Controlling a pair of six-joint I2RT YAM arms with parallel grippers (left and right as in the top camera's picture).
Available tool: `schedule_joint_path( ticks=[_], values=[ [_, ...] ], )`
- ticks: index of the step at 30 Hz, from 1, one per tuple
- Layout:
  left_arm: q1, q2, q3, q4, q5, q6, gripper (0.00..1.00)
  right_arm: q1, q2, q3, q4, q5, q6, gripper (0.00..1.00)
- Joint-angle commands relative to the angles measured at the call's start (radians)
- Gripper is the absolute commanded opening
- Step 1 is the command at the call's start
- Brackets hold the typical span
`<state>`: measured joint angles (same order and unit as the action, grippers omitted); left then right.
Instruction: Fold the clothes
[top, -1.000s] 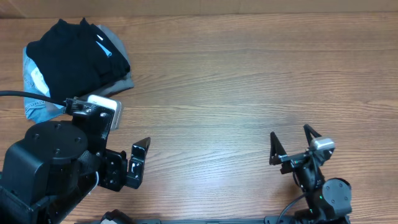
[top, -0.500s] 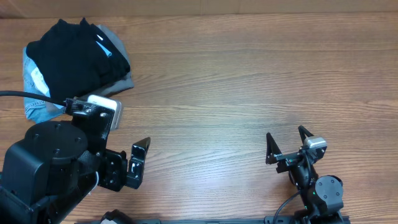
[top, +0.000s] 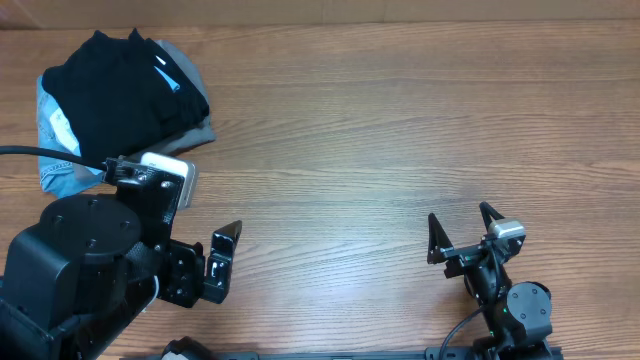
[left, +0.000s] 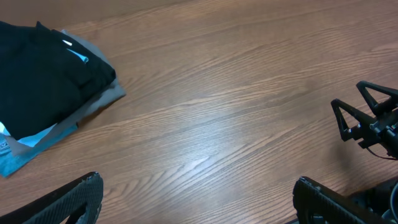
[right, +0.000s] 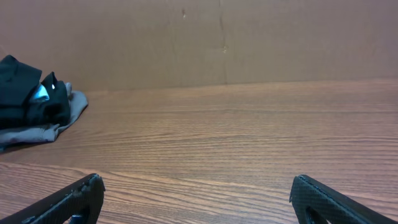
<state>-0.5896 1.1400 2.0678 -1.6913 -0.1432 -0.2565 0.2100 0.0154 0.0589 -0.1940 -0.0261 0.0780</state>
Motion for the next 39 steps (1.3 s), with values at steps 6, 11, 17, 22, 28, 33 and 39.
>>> schedule_joint_path(
  ticks=[6,11,17,22,28,33,39],
  values=[
    [-0.006,-0.002,-0.003,0.002,-0.01,-0.013,1.0,-0.004,-0.013,-0.006,0.01,-0.001,0.0,1.0],
    [-0.006,-0.002,-0.003,0.002,-0.01,-0.013,1.0,-0.004,-0.013,-0.006,0.01,-0.001,0.0,1.0],
    [-0.006,-0.001,-0.004,0.002,-0.013,-0.013,1.0,-0.004,-0.013,-0.006,0.01,-0.001,0.0,1.0],
    [0.011,-0.007,-0.004,0.002,-0.024,0.002,1.0,-0.004,-0.013,-0.006,0.01,-0.001,0.0,1.0],
    [0.203,-0.051,-0.03,0.095,-0.015,0.01,1.0,-0.004,-0.013,-0.006,0.01,-0.001,0.0,1.0],
    [0.315,-0.153,-0.183,0.272,0.09,0.095,1.0,-0.004,-0.013,-0.006,0.01,-0.001,0.0,1.0],
    [0.376,-0.318,-0.462,0.555,0.138,0.228,1.0,-0.004,-0.013,-0.006,0.01,-0.001,0.0,1.0]
  ],
)
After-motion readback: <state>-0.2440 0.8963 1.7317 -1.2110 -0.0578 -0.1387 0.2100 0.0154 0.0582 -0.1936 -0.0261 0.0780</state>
